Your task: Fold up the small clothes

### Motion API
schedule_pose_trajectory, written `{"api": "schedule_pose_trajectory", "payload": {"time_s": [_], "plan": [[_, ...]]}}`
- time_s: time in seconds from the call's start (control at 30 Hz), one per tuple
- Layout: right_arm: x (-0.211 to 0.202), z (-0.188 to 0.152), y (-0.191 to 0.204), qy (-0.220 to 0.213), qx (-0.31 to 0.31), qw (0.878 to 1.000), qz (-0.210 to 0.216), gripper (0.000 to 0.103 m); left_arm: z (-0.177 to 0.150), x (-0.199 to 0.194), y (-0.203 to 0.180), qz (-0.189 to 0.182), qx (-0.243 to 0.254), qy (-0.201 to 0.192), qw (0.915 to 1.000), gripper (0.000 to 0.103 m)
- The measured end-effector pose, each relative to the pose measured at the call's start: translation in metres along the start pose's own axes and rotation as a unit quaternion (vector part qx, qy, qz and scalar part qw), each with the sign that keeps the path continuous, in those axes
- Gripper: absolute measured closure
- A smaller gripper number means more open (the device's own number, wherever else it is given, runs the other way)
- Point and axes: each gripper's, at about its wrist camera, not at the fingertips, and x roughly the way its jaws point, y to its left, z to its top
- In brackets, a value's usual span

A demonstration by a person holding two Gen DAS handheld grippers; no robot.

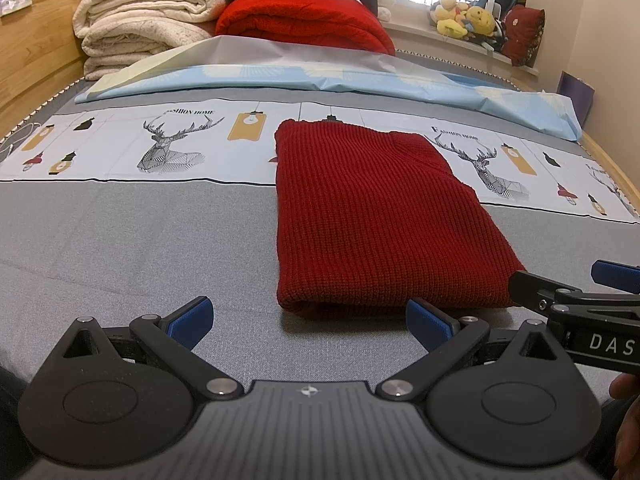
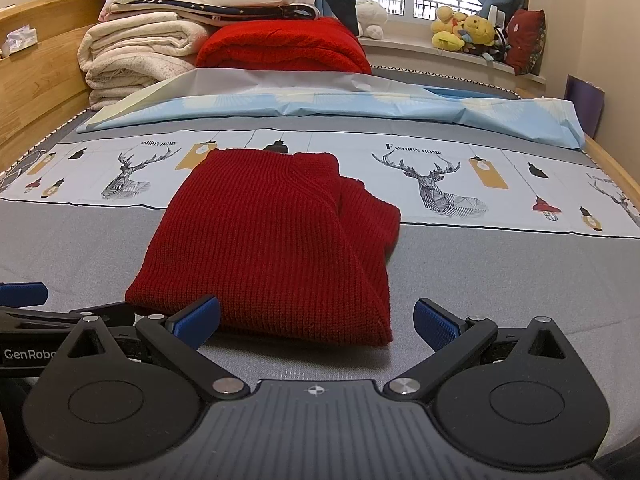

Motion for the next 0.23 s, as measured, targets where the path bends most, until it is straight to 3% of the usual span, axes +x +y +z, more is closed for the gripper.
{"api": "schedule_pose_trajectory", "payload": {"time_s": [0.23], "plan": [[-0.0002, -0.0001, -0.0001, 0.0, 0.0, 1.0, 0.0, 0.001, -0.0011, 0.0007, 0.0002, -0.002, 0.001, 0.002, 1.0, 0.001]]}}
